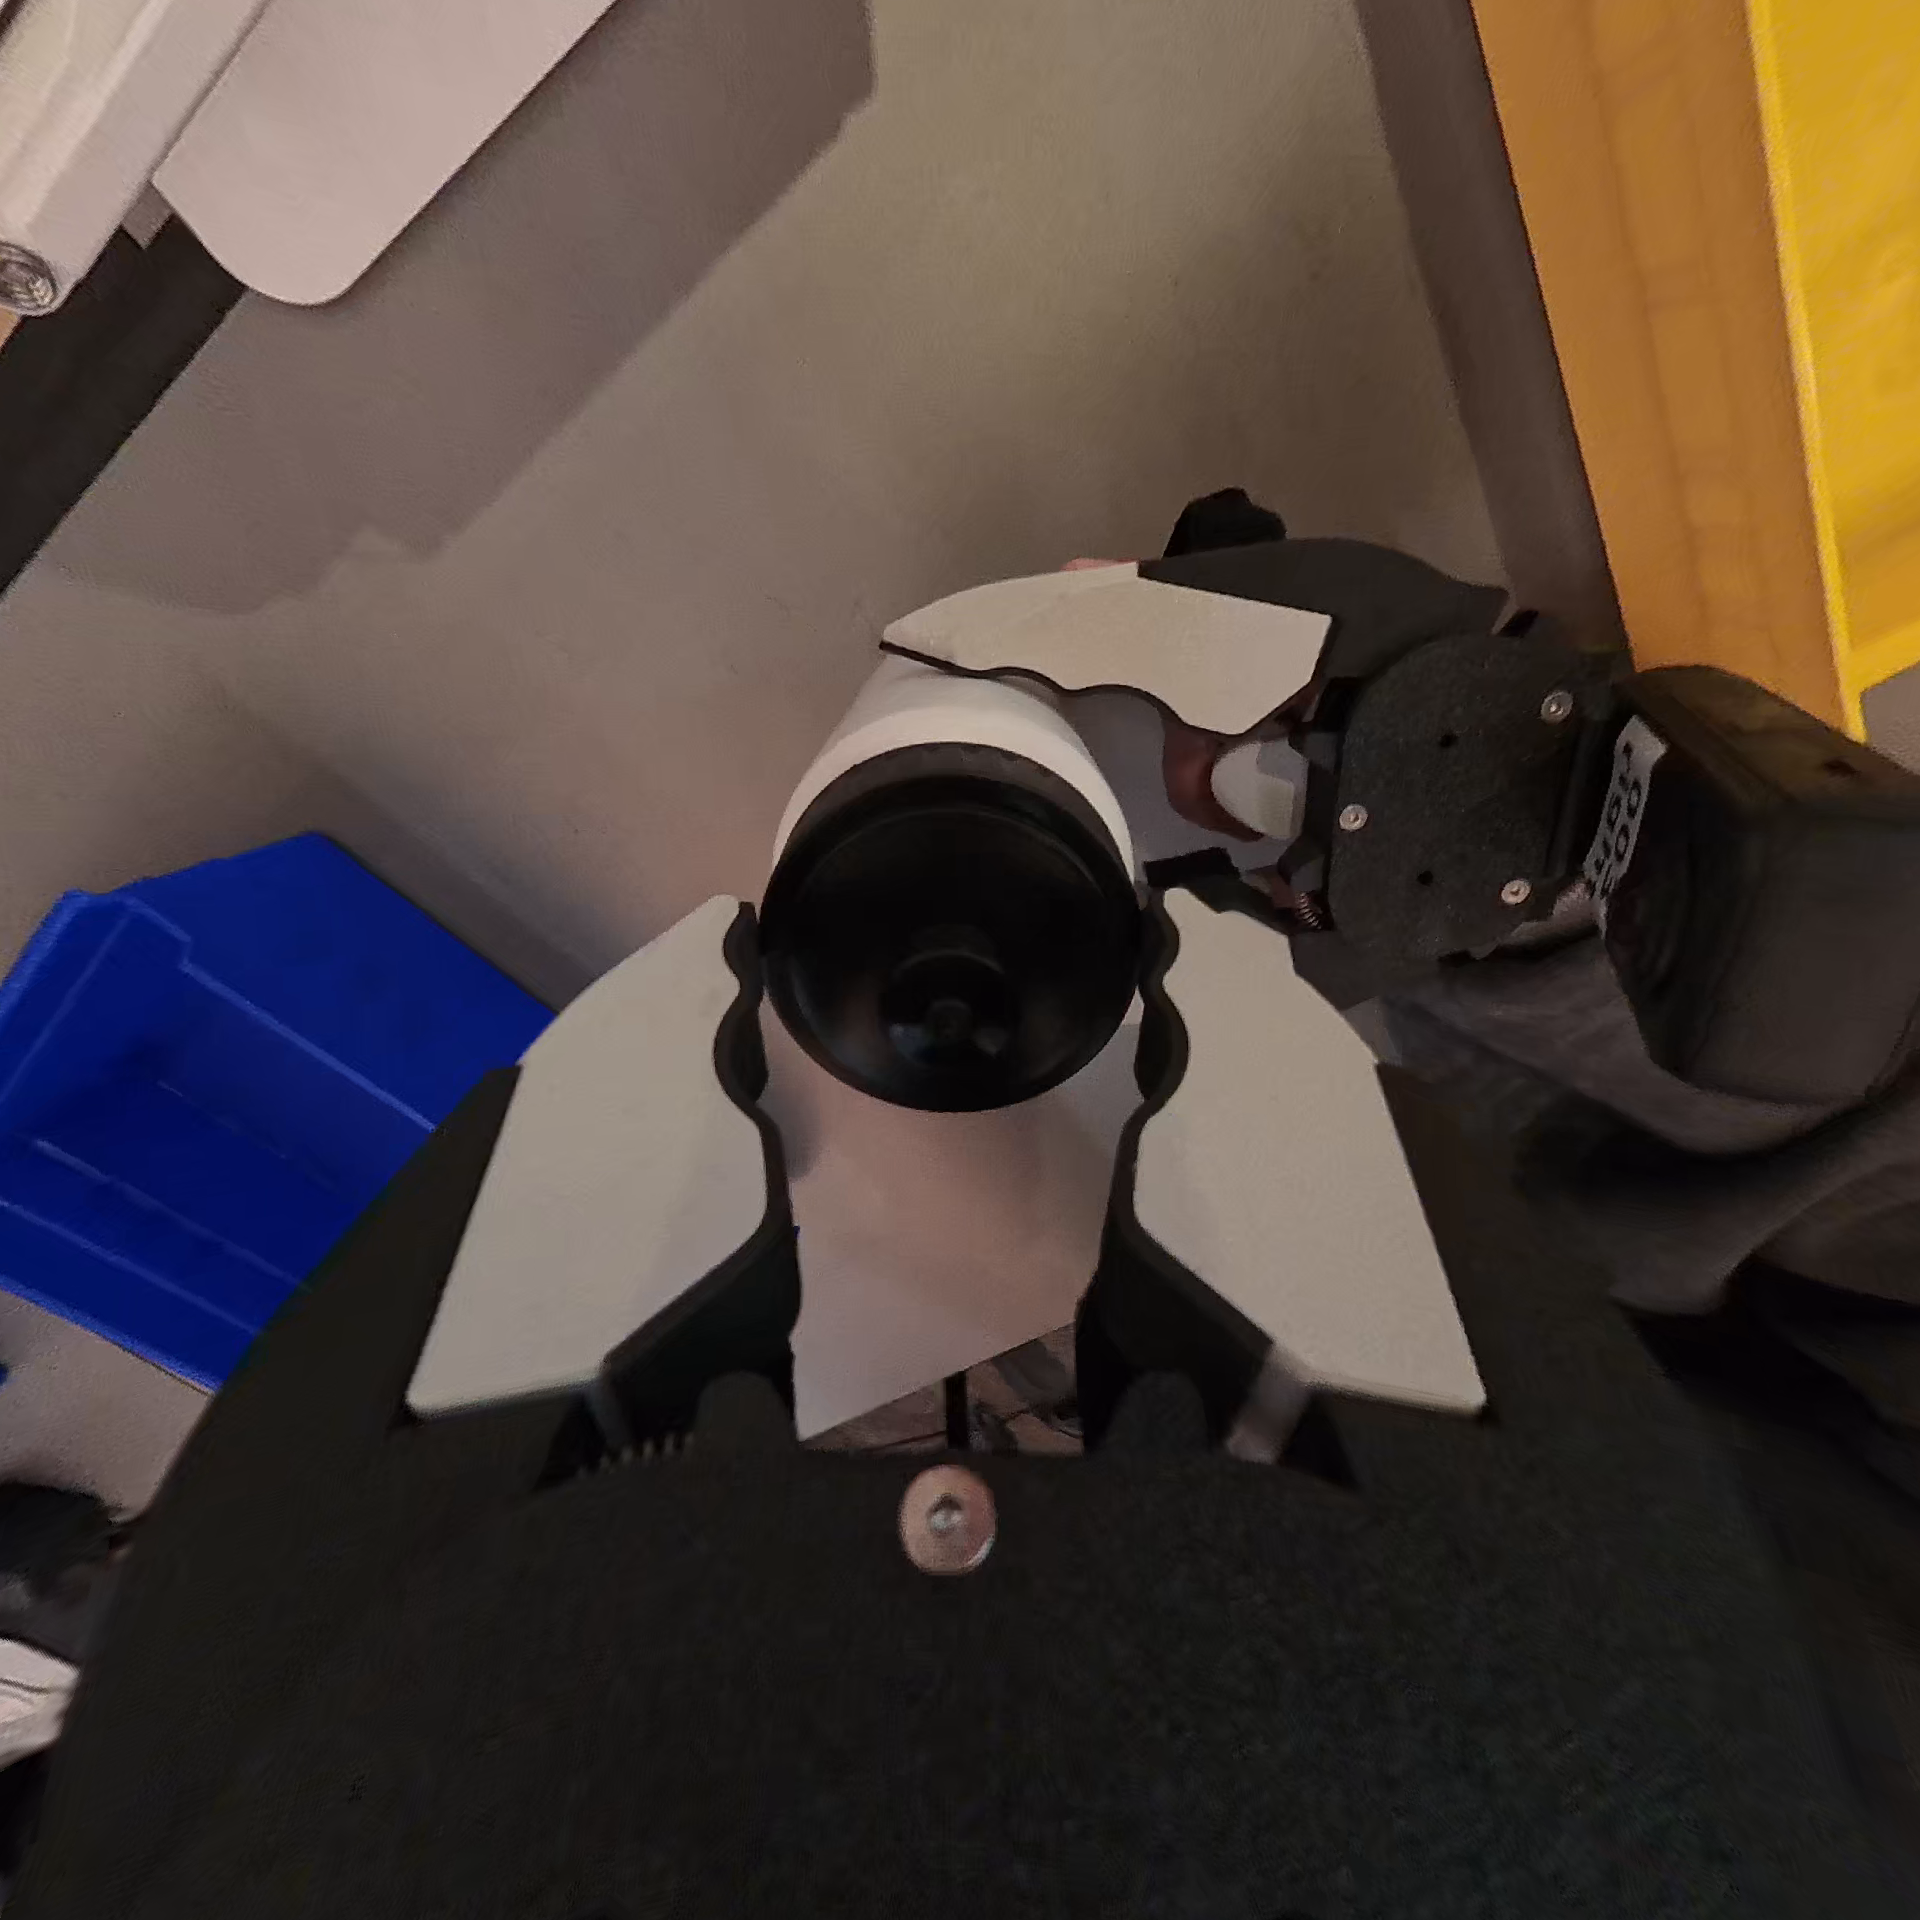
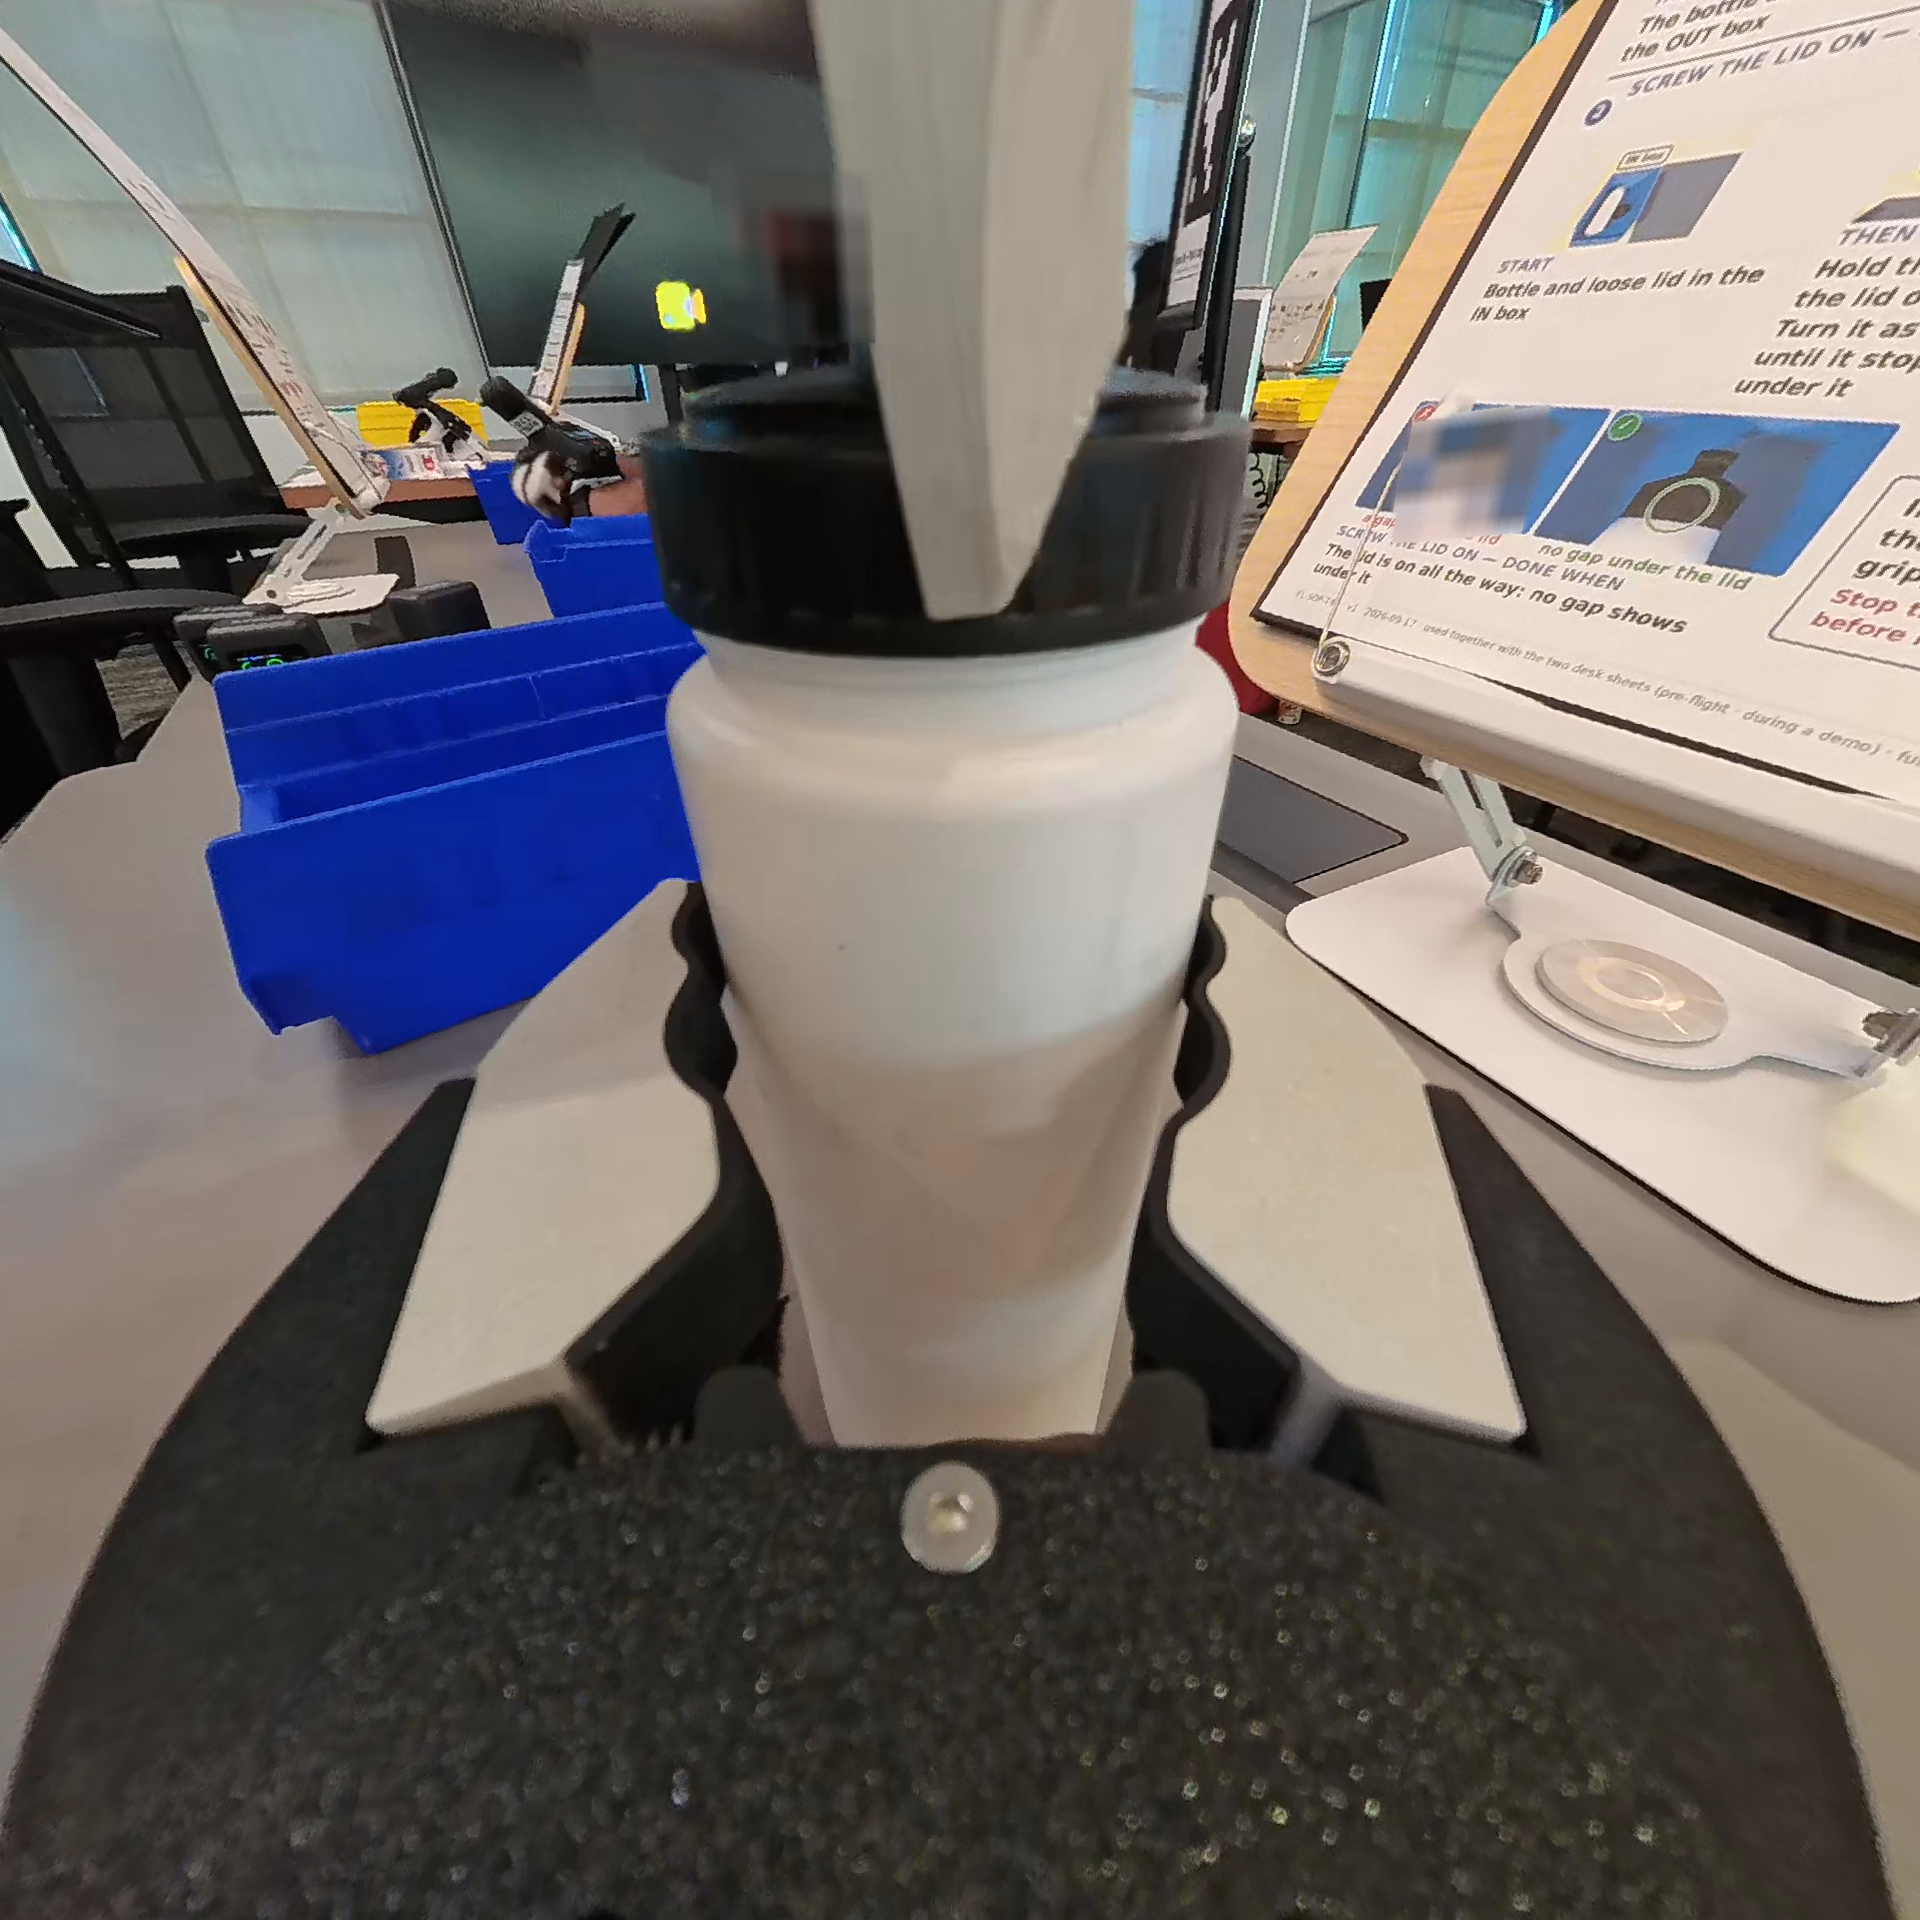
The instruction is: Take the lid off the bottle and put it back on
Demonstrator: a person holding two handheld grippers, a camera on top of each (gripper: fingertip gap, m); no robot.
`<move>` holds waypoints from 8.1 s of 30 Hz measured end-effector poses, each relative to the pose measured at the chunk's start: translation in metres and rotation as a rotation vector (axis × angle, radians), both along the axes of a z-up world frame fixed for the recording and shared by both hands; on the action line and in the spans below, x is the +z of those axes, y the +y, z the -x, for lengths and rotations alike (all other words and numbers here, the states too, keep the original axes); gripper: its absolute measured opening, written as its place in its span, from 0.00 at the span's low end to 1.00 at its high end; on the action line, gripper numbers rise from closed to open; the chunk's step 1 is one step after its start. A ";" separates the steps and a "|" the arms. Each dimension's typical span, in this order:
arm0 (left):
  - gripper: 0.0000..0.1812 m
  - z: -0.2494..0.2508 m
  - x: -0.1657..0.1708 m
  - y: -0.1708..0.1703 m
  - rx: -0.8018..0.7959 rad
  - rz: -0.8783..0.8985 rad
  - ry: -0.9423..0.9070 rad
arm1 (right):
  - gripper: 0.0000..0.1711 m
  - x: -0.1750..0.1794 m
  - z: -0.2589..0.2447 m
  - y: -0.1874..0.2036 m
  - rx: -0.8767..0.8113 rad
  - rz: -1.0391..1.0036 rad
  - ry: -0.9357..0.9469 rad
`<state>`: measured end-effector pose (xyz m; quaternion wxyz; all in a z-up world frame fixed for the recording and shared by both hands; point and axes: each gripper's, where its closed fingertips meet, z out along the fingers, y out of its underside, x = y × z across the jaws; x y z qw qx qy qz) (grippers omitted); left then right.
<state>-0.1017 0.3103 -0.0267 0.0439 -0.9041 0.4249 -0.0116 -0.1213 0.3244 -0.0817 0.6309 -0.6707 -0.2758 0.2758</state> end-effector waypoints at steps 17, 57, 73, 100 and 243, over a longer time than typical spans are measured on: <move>0.39 0.002 0.000 -0.002 -0.711 -0.011 0.058 | 0.50 0.000 0.003 0.000 0.015 -0.001 -0.005; 0.40 -0.003 -0.006 0.001 -0.309 -0.499 -0.759 | 0.50 0.000 0.000 0.000 0.011 -0.007 -0.001; 0.56 0.000 0.006 -0.005 0.035 -0.602 -0.939 | 0.50 0.000 0.003 0.000 0.014 -0.008 -0.001; 0.39 0.002 -0.007 -0.003 -0.465 -0.338 -0.859 | 0.49 0.000 0.003 -0.002 0.036 -0.022 0.002; 0.44 0.010 0.008 0.009 0.600 -1.062 -0.903 | 0.49 0.000 0.012 -0.004 0.057 -0.016 0.016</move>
